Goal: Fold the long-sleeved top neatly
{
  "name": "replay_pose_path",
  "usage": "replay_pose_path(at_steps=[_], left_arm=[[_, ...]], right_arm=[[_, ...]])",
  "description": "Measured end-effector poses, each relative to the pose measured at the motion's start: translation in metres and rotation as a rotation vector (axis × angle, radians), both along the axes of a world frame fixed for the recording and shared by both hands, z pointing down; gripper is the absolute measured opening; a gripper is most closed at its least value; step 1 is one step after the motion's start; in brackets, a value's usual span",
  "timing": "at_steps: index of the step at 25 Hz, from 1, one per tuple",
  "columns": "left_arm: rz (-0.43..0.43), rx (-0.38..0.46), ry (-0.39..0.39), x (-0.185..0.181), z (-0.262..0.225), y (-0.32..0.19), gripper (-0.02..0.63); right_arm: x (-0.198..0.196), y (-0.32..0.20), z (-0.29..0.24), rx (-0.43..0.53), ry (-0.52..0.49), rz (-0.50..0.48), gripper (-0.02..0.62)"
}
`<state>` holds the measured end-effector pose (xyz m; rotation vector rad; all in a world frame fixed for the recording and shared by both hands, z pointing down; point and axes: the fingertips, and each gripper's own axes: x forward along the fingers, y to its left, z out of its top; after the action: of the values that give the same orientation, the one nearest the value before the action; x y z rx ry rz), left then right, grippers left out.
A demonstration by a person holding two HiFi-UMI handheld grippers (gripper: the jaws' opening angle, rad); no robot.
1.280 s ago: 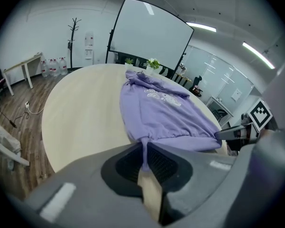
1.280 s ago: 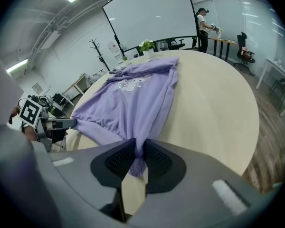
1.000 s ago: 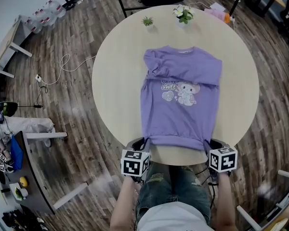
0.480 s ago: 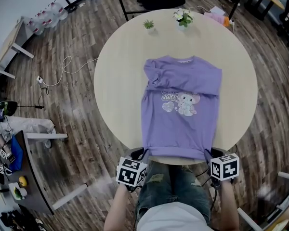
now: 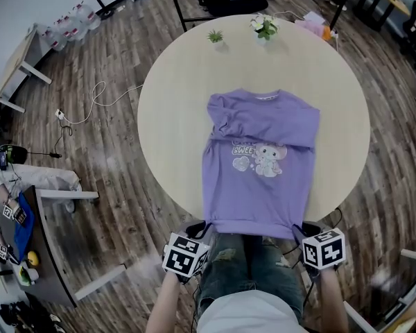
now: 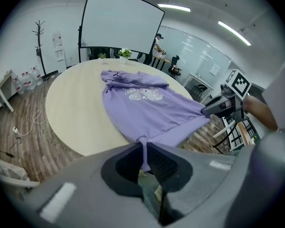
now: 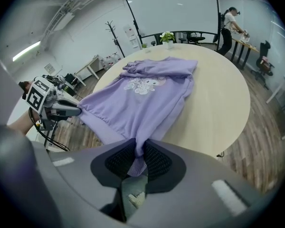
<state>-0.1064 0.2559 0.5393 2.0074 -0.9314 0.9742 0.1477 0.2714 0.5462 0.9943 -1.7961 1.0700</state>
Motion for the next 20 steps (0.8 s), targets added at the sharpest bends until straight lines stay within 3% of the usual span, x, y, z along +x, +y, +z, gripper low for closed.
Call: replay_pose_path(at_steps=[20], left_arm=[[-0.039,0.192,0.013,0.023,-0.055,-0.091,0.035]], right_arm=[[0.027,-0.095,-0.053,0.166,-0.072,0.117,0.084]])
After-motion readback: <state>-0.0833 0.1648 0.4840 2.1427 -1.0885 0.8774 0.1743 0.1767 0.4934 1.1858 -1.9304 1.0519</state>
